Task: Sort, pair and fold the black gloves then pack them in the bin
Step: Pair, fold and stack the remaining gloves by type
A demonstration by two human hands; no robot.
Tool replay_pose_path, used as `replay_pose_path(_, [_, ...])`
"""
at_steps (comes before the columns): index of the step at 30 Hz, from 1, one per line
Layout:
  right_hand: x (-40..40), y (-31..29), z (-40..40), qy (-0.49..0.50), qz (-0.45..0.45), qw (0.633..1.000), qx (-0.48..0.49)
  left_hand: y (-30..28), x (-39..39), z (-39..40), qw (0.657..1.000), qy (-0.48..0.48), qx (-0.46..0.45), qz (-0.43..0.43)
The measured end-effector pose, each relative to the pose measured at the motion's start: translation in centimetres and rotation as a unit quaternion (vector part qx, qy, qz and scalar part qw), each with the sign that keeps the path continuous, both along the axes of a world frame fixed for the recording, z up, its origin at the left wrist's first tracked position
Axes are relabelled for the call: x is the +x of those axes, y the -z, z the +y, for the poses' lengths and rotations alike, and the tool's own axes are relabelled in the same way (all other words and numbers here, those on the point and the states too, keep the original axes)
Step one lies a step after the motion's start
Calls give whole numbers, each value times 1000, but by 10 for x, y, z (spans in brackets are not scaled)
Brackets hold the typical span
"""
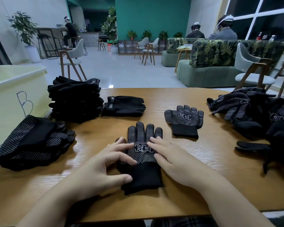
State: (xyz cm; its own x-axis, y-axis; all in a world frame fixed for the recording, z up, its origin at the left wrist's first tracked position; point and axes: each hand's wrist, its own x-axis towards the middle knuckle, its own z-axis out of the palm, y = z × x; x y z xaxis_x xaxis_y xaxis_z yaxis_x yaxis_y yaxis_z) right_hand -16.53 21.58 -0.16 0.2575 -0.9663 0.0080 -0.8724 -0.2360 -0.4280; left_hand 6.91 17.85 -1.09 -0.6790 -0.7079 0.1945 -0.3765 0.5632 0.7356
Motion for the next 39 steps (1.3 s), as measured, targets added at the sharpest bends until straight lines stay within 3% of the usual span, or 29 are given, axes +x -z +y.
replay_pose_path(11, [1,6,37,-20,85,996,-7,-4,1,10,993,23,-49,-100])
replay_pose_path(20, [0,5,43,-48,-1,999,-26,2,-10,25,985,-63,-147,-59])
replay_pose_path(29, [0,16,38,-10,-94,985,-147,-8,-14,40,994,-82,-77,7])
replay_pose_path(35, [5,2,25,19,-85,990,-113,-15,-7,33,992,-116,-44,-22])
replay_pose_path(39, [5,-2,19,69,-118,987,-88,-14,-10,25,983,-159,-78,-53])
